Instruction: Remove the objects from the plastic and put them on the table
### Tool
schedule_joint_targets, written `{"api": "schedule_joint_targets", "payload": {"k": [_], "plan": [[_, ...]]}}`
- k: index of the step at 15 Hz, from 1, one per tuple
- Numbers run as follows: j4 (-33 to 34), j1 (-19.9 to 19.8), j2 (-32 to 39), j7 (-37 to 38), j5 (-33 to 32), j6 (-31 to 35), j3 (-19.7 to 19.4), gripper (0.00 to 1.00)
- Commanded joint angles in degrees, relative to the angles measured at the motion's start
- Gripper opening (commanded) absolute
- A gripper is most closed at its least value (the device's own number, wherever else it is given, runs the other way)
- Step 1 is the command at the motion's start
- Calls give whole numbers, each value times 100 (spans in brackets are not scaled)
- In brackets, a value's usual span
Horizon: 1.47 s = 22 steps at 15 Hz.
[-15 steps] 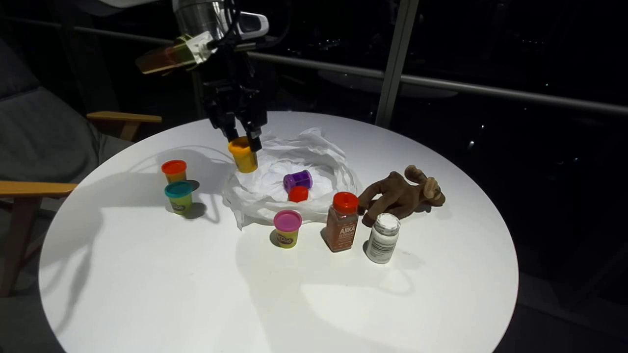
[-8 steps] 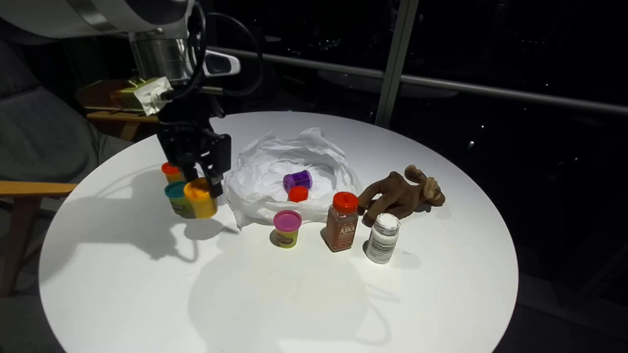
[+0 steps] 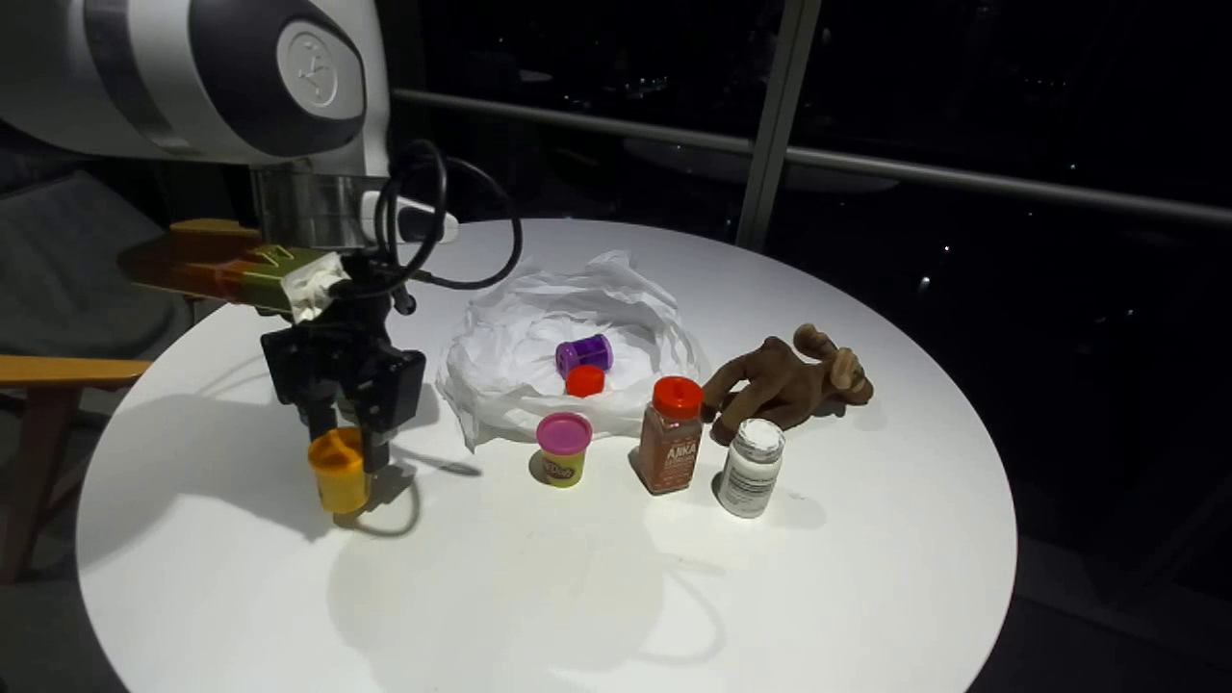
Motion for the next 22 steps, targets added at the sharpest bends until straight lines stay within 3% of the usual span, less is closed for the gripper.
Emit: {"api": "schedule_joint_targets", "payload": {"k": [1,2,3,4,7,10,15,17,22], "plan": [[286,129,292,141,-273,8,-130,28],[331,168,347,190,-362,-1,-173,28],[337,220,351,269,-483,46,-232,78],[318,247,268,300,-586,74,-260,80],[159,298,-119,543,-846,369,-392,99],[344,407,-347,1022,-1207,677,-631,100],[1563,345,113,1241,-1567,512,-768,99],[2037,288,443,1029,-1514,328,-786,100],[3163,-96,1338,-499,-1189,-905,-610,100]]}}
